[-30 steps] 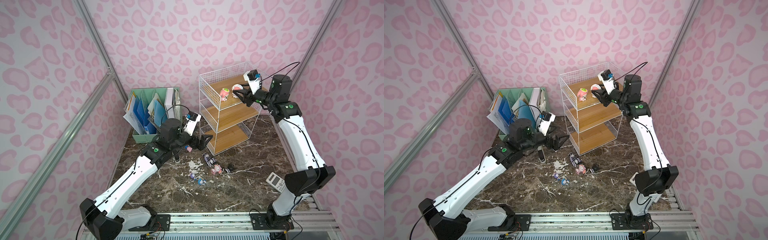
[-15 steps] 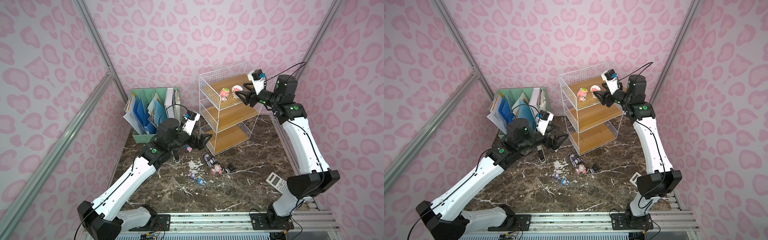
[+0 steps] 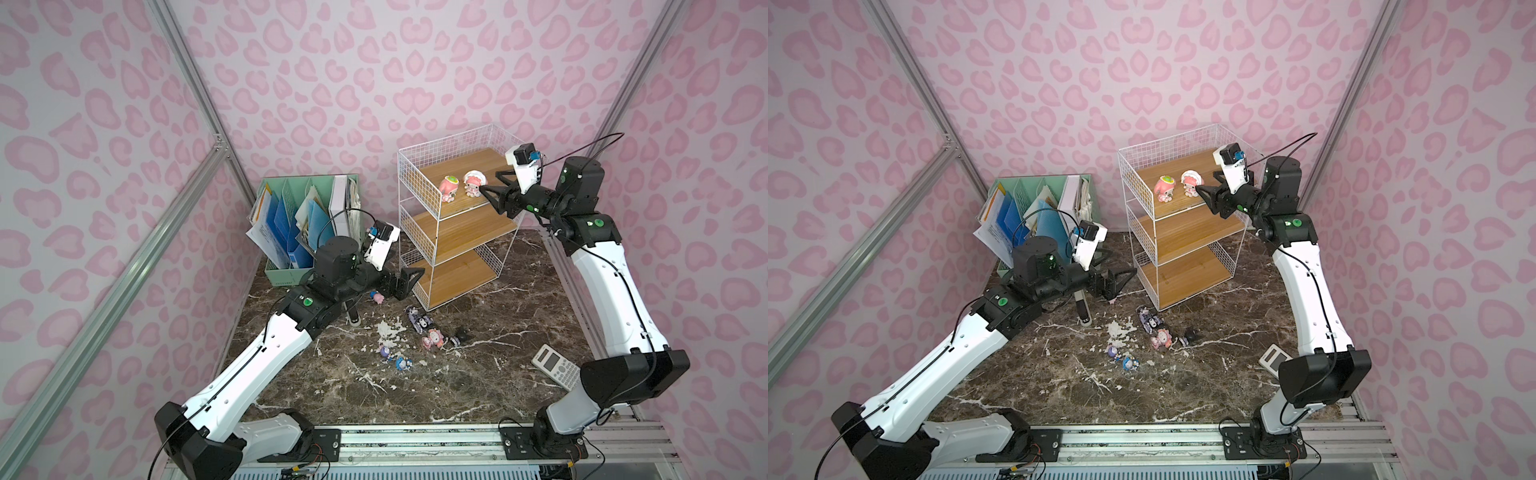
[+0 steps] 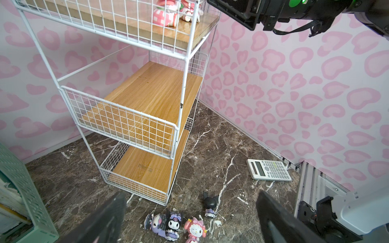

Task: Organize plastic toys on shelves
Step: Place the plastic toy on the shelf.

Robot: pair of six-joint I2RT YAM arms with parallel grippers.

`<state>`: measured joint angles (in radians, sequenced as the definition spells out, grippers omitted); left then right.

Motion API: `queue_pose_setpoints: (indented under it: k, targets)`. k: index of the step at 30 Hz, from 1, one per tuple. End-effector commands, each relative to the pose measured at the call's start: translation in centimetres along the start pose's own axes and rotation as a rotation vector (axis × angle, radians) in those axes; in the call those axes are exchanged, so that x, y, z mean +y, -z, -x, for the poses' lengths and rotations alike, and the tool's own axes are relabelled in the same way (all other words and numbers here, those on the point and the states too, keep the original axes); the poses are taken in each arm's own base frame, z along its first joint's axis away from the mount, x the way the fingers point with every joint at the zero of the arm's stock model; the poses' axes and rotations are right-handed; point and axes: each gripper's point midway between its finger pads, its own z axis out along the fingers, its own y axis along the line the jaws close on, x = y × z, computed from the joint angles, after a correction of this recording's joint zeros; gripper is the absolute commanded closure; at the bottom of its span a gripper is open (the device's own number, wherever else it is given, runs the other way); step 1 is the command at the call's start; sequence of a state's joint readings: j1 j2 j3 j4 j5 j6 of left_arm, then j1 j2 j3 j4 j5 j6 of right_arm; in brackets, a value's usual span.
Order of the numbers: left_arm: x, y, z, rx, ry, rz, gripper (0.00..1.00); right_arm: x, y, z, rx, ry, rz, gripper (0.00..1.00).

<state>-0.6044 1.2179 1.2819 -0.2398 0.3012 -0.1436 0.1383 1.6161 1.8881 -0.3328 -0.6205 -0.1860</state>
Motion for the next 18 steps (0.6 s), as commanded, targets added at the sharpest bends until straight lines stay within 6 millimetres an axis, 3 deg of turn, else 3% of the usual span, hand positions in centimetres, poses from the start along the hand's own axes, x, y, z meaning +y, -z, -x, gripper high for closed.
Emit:
queue_pose_setpoints:
  k: [1,7,18]
  targets:
    - [-0.6,0.7,1.6,-0.043,-0.028,-0.015,0.02,-0.5,0.0,0.7,-0.029,-0.005,-0.015,0.38]
    - [-0.6,1.4,2.6,-0.073,-0.045,0.001,0.02,-1.1,-0.2,0.6,-0.026,-0.014,-0.025,0.38]
    - [-0.5,1.4,2.6,-0.069,-0.047,0.003,0.02,-2.3,-0.7,0.2,-0.015,-0.029,-0.054,0.38]
